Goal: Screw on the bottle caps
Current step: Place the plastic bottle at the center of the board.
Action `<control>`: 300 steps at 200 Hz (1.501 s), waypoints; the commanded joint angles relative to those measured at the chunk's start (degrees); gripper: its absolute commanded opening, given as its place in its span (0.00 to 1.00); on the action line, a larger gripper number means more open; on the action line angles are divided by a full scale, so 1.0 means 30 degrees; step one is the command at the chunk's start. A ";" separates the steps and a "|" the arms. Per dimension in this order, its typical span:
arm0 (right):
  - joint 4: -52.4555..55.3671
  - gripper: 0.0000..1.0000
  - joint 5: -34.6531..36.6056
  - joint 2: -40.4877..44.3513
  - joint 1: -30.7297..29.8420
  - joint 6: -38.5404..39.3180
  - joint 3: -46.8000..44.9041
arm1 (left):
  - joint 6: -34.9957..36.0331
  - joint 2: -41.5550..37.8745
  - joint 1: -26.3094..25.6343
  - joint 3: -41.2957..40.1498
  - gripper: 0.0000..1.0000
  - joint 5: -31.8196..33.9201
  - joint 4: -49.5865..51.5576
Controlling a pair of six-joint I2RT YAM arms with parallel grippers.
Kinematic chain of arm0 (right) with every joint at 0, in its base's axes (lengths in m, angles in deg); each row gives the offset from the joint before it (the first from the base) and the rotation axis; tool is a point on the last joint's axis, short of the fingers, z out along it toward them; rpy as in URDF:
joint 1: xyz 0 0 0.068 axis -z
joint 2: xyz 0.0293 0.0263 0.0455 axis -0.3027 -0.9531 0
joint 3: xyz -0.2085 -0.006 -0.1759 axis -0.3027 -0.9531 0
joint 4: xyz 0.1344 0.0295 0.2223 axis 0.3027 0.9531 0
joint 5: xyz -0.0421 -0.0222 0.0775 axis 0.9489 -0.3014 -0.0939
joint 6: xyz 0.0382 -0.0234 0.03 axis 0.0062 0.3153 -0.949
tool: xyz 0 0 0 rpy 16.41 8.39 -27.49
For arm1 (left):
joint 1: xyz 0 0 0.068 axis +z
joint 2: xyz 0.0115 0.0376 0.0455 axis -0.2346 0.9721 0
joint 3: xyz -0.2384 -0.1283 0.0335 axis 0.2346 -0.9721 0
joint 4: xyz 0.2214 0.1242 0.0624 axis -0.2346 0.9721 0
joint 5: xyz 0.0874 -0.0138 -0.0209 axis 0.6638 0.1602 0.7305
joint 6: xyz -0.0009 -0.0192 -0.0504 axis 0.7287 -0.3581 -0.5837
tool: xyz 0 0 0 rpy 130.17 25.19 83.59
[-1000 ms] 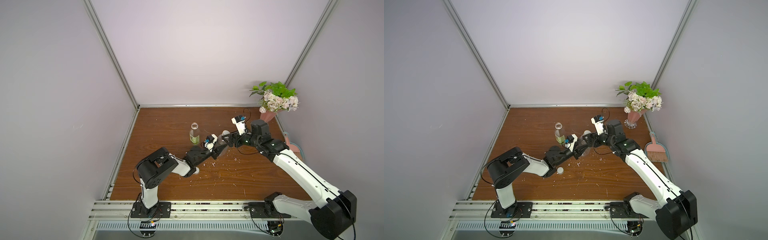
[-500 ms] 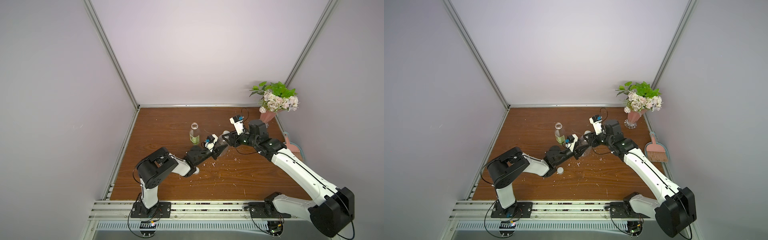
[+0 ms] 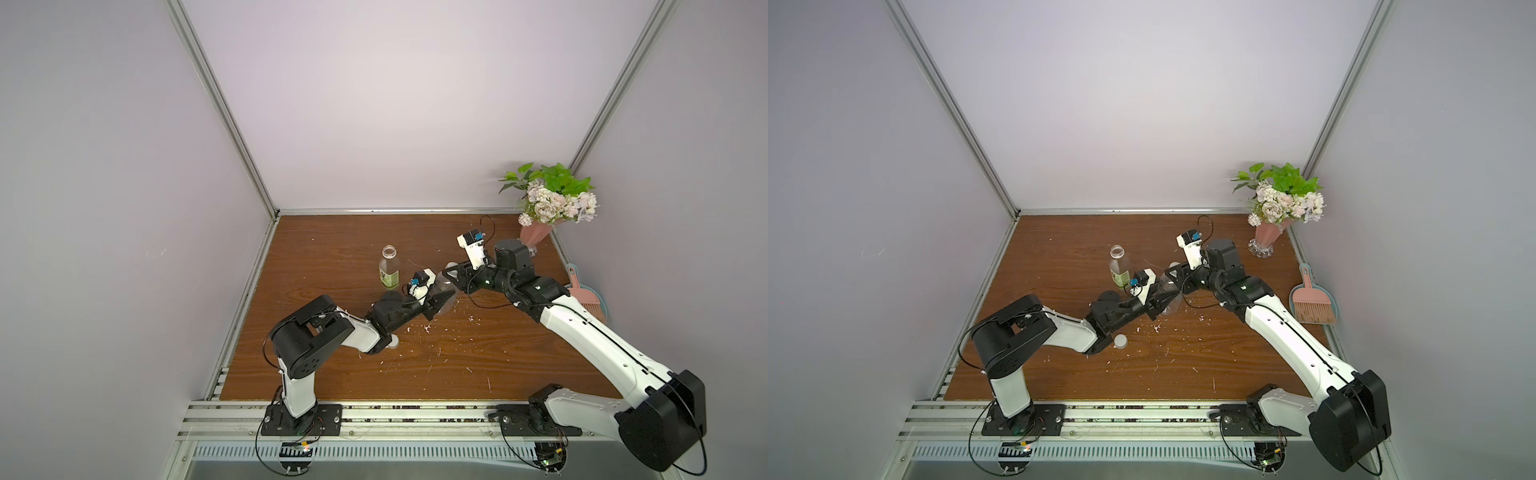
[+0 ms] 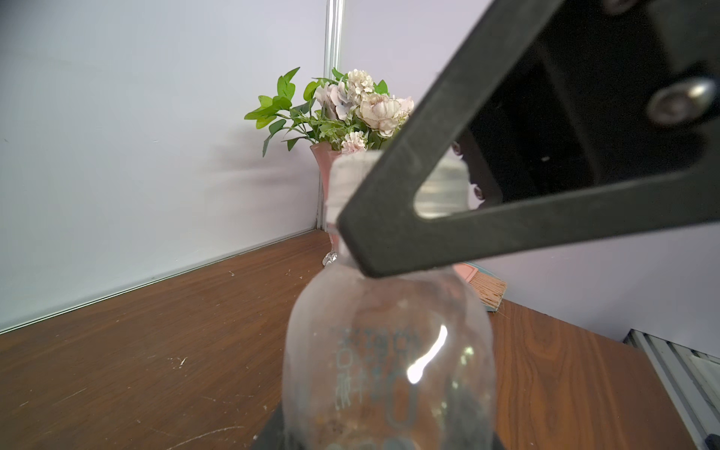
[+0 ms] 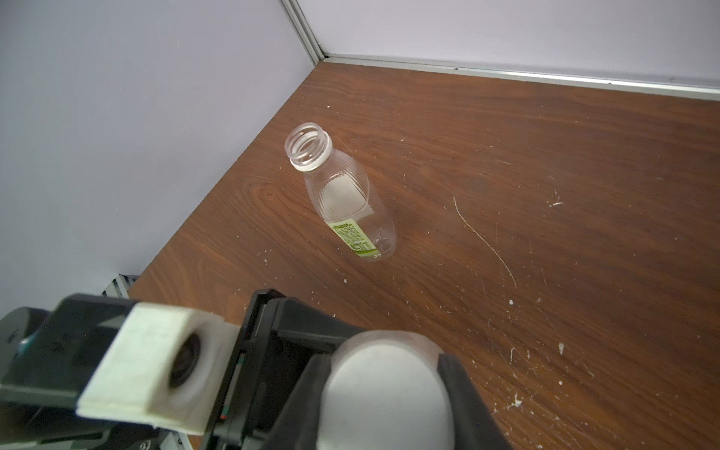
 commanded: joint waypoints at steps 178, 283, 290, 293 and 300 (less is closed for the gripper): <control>-0.1957 0.00 0.6137 0.2384 0.0017 0.0396 -0.1787 | 0.0110 -0.3247 0.0268 -0.2597 0.99 0.2056 -0.0634; -0.6792 0.00 0.9463 0.0728 -0.0114 0.0564 -0.5915 | 0.0075 -1.1312 0.0926 -0.2250 0.99 0.9506 1.2624; -0.6858 0.00 0.9558 0.0702 -0.0115 0.0753 -0.5939 | 0.0090 -1.1644 0.0971 -0.2308 0.99 0.9682 1.3014; -0.6829 0.00 0.9602 0.0695 -0.0131 0.0780 -0.5918 | 0.0102 -1.1799 0.0984 -0.2345 0.99 0.9756 1.3109; -0.6761 0.00 0.9685 0.0696 -0.0161 0.0891 -0.5886 | 0.0157 -1.2081 0.0992 -0.2465 0.99 0.9910 1.3190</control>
